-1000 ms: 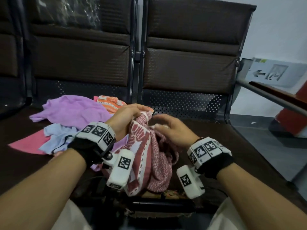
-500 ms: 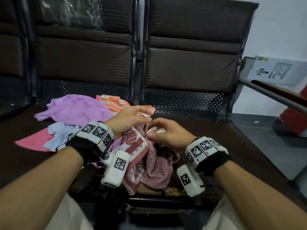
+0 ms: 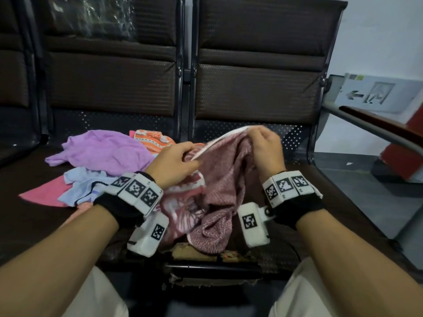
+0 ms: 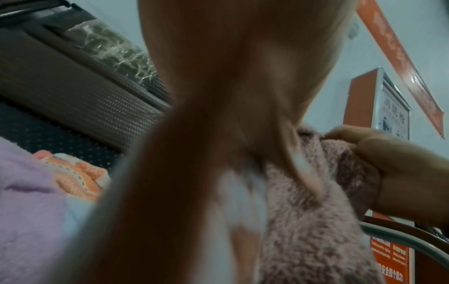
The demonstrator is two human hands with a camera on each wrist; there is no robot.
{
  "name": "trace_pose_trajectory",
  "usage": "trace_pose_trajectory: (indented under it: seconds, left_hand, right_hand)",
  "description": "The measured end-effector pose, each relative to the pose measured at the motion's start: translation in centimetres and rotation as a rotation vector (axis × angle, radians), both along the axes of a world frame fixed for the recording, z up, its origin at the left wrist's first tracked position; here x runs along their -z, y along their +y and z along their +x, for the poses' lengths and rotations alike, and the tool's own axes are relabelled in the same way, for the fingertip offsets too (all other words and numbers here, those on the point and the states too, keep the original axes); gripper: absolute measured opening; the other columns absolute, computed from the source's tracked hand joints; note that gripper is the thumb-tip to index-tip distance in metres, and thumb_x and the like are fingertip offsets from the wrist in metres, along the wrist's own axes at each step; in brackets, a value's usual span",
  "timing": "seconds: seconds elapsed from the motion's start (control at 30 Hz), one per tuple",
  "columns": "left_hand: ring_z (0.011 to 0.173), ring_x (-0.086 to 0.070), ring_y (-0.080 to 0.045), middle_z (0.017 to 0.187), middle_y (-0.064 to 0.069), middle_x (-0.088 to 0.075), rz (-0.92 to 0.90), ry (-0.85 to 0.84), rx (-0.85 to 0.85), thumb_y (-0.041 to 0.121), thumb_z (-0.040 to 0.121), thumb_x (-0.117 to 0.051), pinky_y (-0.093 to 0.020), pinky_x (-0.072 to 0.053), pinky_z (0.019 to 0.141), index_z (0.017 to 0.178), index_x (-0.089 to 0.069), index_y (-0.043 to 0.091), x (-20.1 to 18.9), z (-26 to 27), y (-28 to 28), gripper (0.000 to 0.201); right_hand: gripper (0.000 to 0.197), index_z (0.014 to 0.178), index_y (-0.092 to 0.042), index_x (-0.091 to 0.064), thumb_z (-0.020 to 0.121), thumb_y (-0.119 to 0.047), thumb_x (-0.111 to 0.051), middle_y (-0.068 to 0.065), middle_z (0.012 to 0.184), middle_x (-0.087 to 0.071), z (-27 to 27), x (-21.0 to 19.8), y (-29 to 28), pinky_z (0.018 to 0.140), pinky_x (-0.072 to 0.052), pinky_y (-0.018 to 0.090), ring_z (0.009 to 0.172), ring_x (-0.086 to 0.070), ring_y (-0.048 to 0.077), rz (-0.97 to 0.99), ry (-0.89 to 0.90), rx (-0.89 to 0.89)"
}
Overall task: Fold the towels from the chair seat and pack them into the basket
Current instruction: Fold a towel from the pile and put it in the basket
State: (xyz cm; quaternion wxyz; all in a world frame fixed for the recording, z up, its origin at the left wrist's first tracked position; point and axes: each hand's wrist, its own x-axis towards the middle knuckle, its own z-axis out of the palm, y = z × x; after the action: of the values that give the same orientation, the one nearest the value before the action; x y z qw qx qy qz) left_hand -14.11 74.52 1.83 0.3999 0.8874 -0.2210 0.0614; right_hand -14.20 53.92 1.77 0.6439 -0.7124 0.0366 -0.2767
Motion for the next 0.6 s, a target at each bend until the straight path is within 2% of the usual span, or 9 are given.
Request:
trace_pose_trajectory:
  seconds: [0.07, 0.13, 0.17, 0.23, 0.3, 0.37, 0.47, 0.53, 0.6]
  left_hand:
    - [0.064, -0.063, -0.016, 0.077, -0.001, -0.065, -0.014, -0.030, 0.023, 0.014, 0.085, -0.061, -0.034, -0.052, 0.061, 0.088, -0.061, 0.021, -0.3, -0.2, -0.1, 0.007]
    - [0.066, -0.065, -0.018, 0.077, 0.000, -0.064, -0.042, -0.019, 0.031, 0.015, 0.086, -0.059, -0.034, -0.052, 0.060, 0.088, -0.061, 0.022, -0.5, -0.4, -0.2, 0.008]
    - [0.071, -0.063, -0.020, 0.079, -0.001, -0.062, -0.014, -0.037, 0.023, 0.013, 0.086, -0.057, -0.035, -0.051, 0.064, 0.085, -0.061, 0.020, -0.5, -0.4, -0.2, 0.007]
    - [0.086, -0.056, -0.024, 0.088, -0.010, -0.059, 0.118, -0.085, 0.021, 0.010, 0.087, -0.054, -0.036, -0.043, 0.079, 0.082, -0.064, 0.008, -0.1, -0.2, -0.2, 0.011]
    - [0.093, -0.051, -0.025, 0.094, -0.018, -0.056, 0.208, -0.063, 0.041, 0.010, 0.085, -0.058, -0.036, -0.038, 0.085, 0.079, -0.065, -0.004, 0.1, -0.3, -0.1, 0.017]
    - [0.088, -0.056, -0.027, 0.092, -0.022, -0.060, 0.186, -0.034, 0.045, 0.010, 0.083, -0.061, -0.037, -0.042, 0.082, 0.076, -0.066, -0.006, 0.0, -0.1, 0.1, 0.018]
    - [0.072, -0.065, -0.022, 0.085, -0.014, -0.071, 0.014, 0.135, 0.066, 0.009, 0.080, -0.069, -0.035, -0.055, 0.070, 0.087, -0.071, 0.009, -0.6, -0.2, 0.5, 0.007]
    - [0.062, -0.062, -0.016, 0.079, -0.010, -0.069, -0.064, 0.277, 0.070, 0.009, 0.079, -0.072, -0.024, -0.051, 0.057, 0.098, -0.065, 0.016, -0.7, -0.1, 0.7, 0.022]
    - [0.060, -0.058, -0.013, 0.074, -0.004, -0.063, -0.048, 0.304, 0.038, 0.008, 0.080, -0.070, -0.018, -0.045, 0.052, 0.095, -0.059, 0.016, -0.5, 0.1, 0.7, 0.020]
  right_hand:
    - [0.021, 0.062, -0.014, -0.060, 0.082, -0.017, -0.055, -0.010, 0.060, -0.055, 0.2, -0.4, -0.9, 0.061, -0.041, 0.024, 0.060, -0.048, 0.002, 0.064, -0.084, 0.150]
    - [0.024, 0.064, -0.021, -0.062, 0.086, -0.014, -0.058, -0.014, 0.061, -0.057, 0.3, -0.1, -1.4, 0.058, -0.041, 0.014, 0.055, -0.048, -0.006, 0.031, -0.088, 0.200]
    - [0.023, 0.067, -0.023, -0.064, 0.088, -0.014, -0.059, -0.013, 0.065, -0.060, 0.4, 0.3, -1.4, 0.058, -0.041, 0.009, 0.057, -0.051, -0.007, -0.029, -0.049, 0.190]
    - [0.016, 0.075, -0.021, -0.067, 0.088, -0.016, -0.061, -0.010, 0.073, -0.065, 0.3, 1.1, -1.3, 0.061, -0.041, 0.004, 0.065, -0.056, -0.006, -0.124, 0.038, 0.163]
    - [0.013, 0.076, -0.021, -0.069, 0.086, -0.014, -0.065, -0.011, 0.073, -0.067, 0.2, 1.2, -1.5, 0.064, -0.043, 0.006, 0.065, -0.059, -0.006, -0.087, 0.005, 0.178]
    - [0.015, 0.075, -0.023, -0.070, 0.084, -0.012, -0.067, -0.014, 0.071, -0.068, 0.1, 1.0, -1.6, 0.065, -0.045, 0.008, 0.064, -0.061, -0.009, -0.023, -0.072, 0.181]
    - [0.017, 0.074, -0.026, -0.069, 0.084, -0.013, -0.068, -0.014, 0.072, -0.068, 0.0, 1.2, -1.5, 0.066, -0.046, 0.011, 0.065, -0.062, -0.007, -0.027, -0.041, 0.167]
    - [0.013, 0.075, -0.025, -0.070, 0.084, -0.016, -0.068, -0.008, 0.076, -0.071, 0.1, 1.6, -1.8, 0.069, -0.049, 0.017, 0.068, -0.063, -0.002, -0.015, 0.021, 0.215]
    - [0.013, 0.072, -0.023, -0.070, 0.083, -0.018, -0.068, -0.002, 0.080, -0.073, 0.4, 1.8, -2.2, 0.077, -0.055, 0.028, 0.074, -0.065, 0.007, 0.052, 0.064, 0.257]
